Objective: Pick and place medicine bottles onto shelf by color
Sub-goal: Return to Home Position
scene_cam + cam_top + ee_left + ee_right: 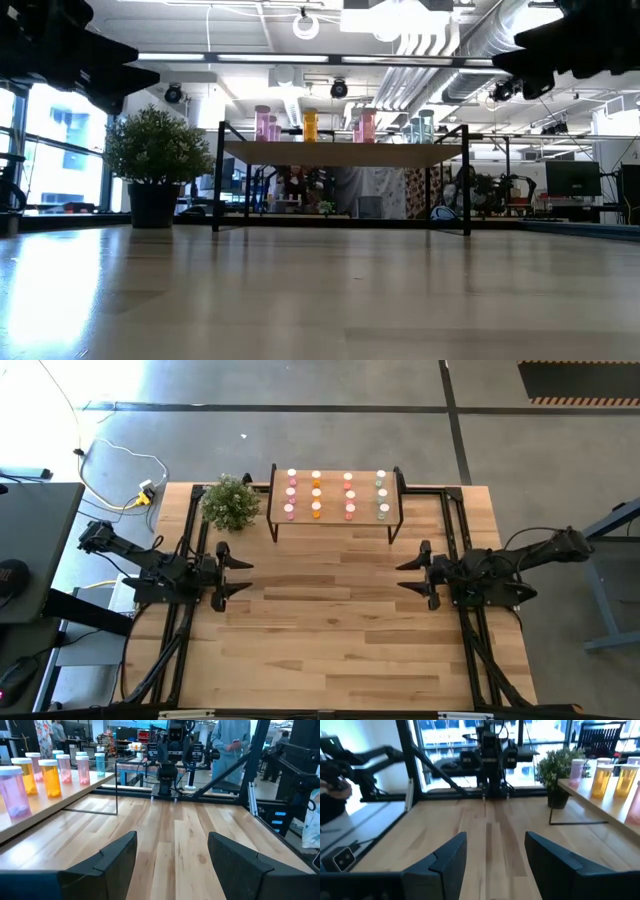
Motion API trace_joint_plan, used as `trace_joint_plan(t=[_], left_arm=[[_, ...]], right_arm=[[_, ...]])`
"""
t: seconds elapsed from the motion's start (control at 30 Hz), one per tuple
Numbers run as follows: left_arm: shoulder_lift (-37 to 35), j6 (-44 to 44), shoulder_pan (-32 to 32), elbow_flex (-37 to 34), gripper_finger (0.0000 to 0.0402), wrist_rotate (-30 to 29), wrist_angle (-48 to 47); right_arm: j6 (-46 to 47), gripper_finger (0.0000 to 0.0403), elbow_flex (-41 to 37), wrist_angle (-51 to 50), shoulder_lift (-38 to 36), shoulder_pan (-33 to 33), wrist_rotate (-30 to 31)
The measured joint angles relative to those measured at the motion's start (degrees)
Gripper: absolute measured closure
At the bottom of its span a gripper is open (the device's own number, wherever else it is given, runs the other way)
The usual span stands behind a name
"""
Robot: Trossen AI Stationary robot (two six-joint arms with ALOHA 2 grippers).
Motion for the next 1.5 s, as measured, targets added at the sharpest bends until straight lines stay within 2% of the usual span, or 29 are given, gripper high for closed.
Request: trace_joint_plan(t=[0.33, 0.57, 0.8, 1.0, 1.5], left_arm=[[-1.7, 0.1, 0.8, -1.8, 0.0167, -0.1, -1.3], [-1.8, -0.8, 3.8, -1.8, 0.0167, 3.1, -2.6], [-1.8, -1.1, 6.5, -1.9, 0.0167, 6.2, -1.6], [-1.8, -1.0, 8.3, -2.0, 0.0167, 12.4, 1.1], [-1.7, 3.9, 9.6, -2.0, 0.0167, 11.7, -0.1]], right_arm=[[1.1, 0.0210, -9.7, 1.9, -13.7, 0.0, 0.8], [1.3, 0.0210, -10.2, -2.7, -18.9, 0.0, 2.0], [0.6, 0.0210, -10.2, -3.9, -19.7, 0.0, 2.0], [1.4, 0.0210, -10.2, -3.9, -19.7, 0.0, 2.0], [1.5, 0.0210, -10.3, -3.9, -19.7, 0.0, 1.8]])
